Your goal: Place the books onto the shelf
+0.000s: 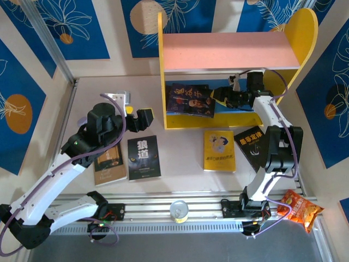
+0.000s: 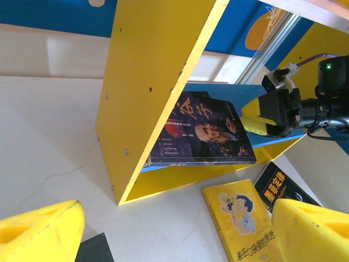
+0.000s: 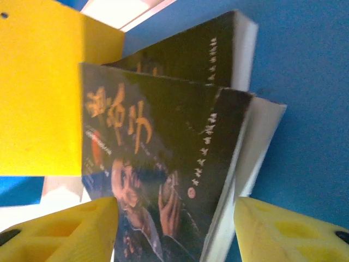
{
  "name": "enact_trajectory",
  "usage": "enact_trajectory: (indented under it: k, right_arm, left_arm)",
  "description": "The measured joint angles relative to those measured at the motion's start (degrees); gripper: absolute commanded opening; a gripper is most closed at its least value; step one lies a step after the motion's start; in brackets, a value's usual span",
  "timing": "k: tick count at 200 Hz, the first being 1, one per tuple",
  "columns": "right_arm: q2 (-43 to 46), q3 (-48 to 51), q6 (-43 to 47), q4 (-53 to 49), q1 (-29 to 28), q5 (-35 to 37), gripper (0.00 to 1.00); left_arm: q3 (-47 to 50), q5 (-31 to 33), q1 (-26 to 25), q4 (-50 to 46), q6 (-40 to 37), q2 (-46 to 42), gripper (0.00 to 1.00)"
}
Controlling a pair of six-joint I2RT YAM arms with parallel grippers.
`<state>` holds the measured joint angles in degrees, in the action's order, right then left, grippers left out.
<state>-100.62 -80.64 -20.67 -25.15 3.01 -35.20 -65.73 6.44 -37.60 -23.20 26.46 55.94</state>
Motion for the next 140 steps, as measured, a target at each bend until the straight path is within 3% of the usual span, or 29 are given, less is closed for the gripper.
enact_trajectory:
  k: [140]
  right_arm:
    - [9.4,10.6,-1.1,1.5,-4.5,6.6,0.57]
  left_arm:
    - [0.0,-0.2,0.0,0.0,0.0,1.6,0.88]
